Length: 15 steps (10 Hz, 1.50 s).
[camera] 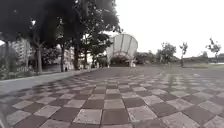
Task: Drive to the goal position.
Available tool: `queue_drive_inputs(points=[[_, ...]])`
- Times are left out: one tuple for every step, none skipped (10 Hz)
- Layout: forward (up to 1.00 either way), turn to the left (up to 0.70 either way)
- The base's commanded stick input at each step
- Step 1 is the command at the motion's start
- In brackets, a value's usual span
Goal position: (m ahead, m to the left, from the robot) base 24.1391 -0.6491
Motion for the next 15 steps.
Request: queue_drive_inputs(points=[[1.00, 0.00], [1.00, 0.00], [1.00, 0.00], [1.00, 0.00], [1.00, 0.00], [1.00, 0.00], [1.00, 0.00], [1.00, 0.00], [1.00, 0.00], [1.00, 0.00], [1.00, 0.00], [1.00, 0.00], [1.00, 0.00], [1.00, 0.00], [1.00, 0.00]])
